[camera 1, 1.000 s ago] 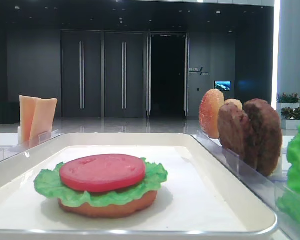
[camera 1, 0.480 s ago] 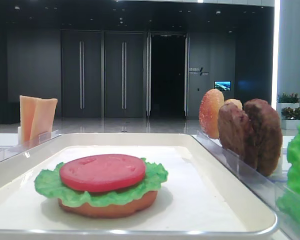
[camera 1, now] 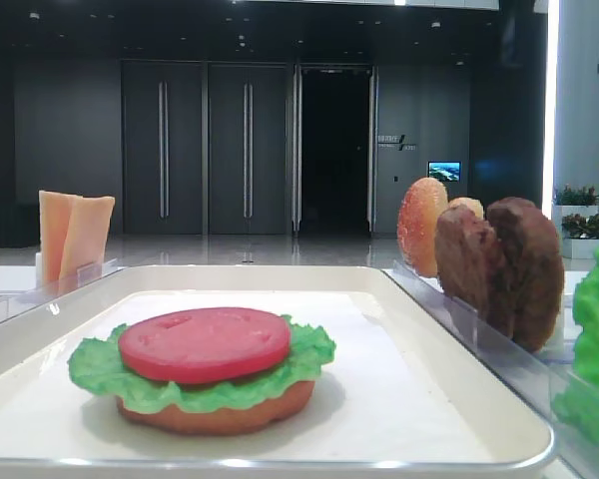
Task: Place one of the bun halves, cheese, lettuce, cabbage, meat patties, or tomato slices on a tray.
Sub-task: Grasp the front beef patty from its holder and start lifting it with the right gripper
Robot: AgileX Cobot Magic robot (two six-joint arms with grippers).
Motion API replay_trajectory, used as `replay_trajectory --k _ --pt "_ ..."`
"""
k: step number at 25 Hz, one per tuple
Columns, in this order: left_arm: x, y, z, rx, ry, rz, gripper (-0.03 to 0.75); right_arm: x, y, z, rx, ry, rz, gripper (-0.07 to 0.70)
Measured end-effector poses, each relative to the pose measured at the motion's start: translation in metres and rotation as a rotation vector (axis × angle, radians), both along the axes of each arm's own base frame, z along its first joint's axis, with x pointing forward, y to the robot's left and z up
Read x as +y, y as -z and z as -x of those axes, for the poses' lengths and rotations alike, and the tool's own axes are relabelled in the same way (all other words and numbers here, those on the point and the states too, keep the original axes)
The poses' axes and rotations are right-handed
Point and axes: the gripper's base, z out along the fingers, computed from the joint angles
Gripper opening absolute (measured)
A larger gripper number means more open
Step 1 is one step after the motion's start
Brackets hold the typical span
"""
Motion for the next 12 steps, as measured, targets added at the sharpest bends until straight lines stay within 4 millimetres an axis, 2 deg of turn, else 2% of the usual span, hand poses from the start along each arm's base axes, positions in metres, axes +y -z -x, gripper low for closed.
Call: replay_trajectory --k 8,12 --pt "0.0 0.0 0.0 0.0 0.0 0.0 0.219 0.034 0.003 0.015 0.009 -0.045 0.003 0.472" --pt "0.0 0.0 0.0 0.0 0.0 0.0 0.219 0.049 0.014 0.017 0.042 -0.053 0.019 0.472"
